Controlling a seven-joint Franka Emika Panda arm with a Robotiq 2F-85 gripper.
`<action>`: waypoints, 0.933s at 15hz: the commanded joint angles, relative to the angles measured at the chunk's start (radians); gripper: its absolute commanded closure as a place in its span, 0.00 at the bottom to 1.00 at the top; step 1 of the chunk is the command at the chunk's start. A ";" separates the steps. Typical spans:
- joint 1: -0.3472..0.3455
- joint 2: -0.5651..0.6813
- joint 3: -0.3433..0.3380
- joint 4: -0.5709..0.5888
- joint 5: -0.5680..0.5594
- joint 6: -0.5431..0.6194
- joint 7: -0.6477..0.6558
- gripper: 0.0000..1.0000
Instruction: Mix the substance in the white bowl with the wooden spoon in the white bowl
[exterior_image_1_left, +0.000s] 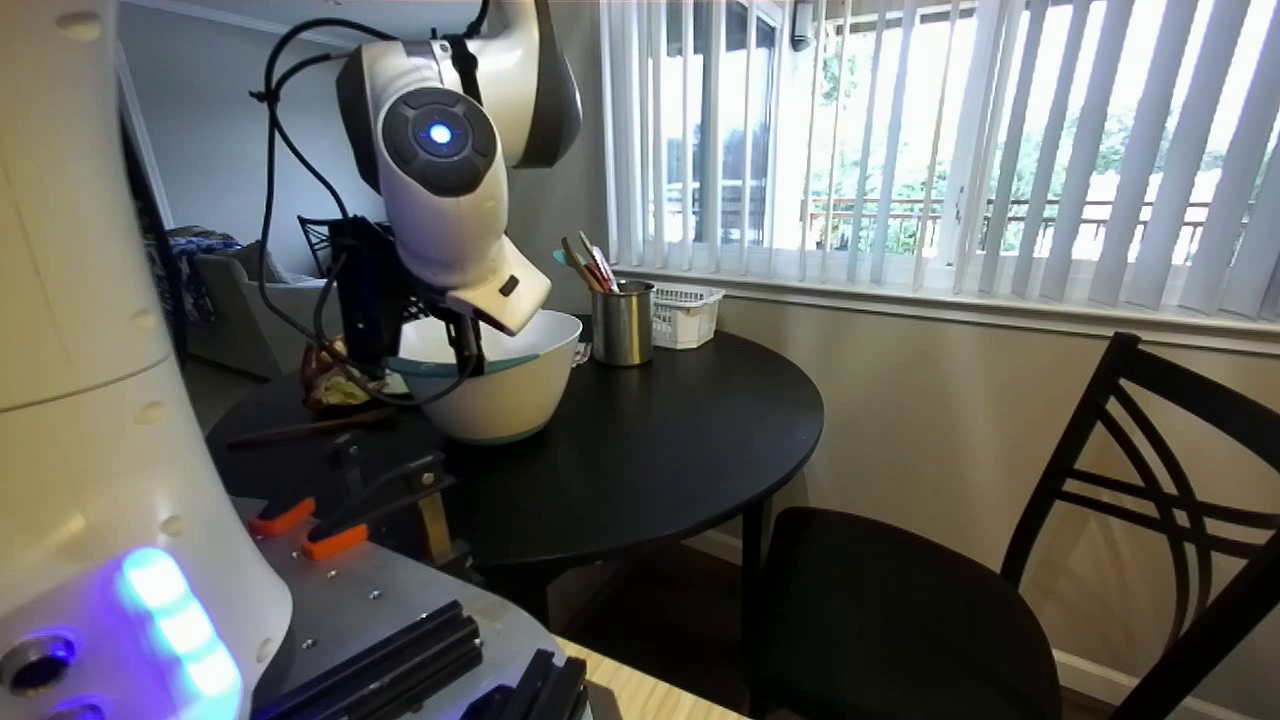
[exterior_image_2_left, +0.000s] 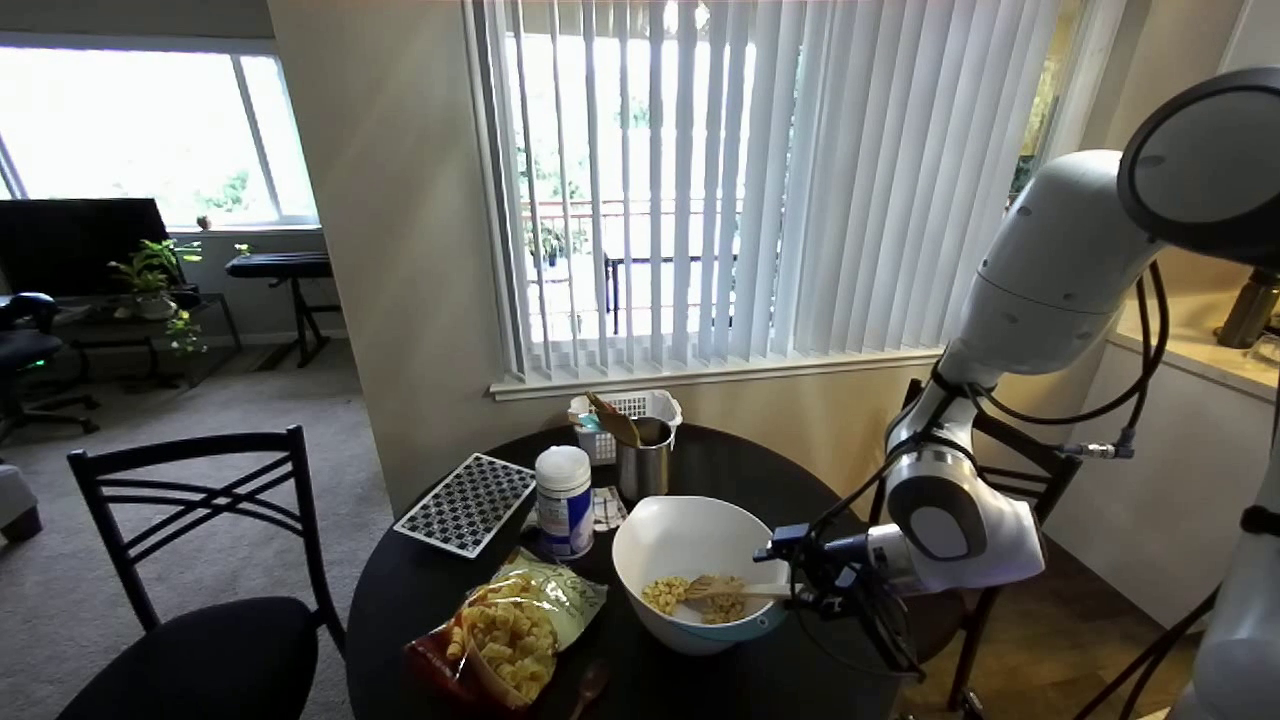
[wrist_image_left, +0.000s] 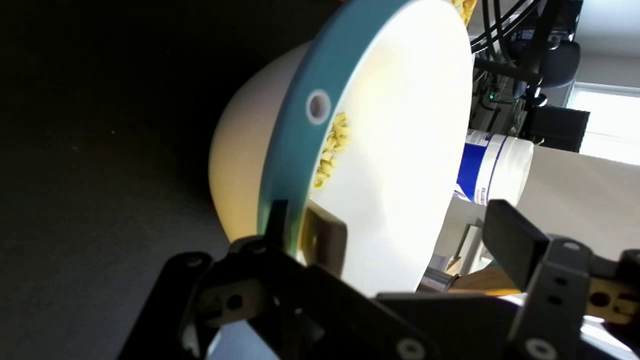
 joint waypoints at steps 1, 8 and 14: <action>0.012 -0.041 0.009 -0.023 0.055 0.036 -0.059 0.33; 0.011 -0.048 0.007 -0.023 0.051 0.051 -0.065 0.79; 0.001 -0.081 -0.003 -0.025 0.044 0.070 -0.066 0.99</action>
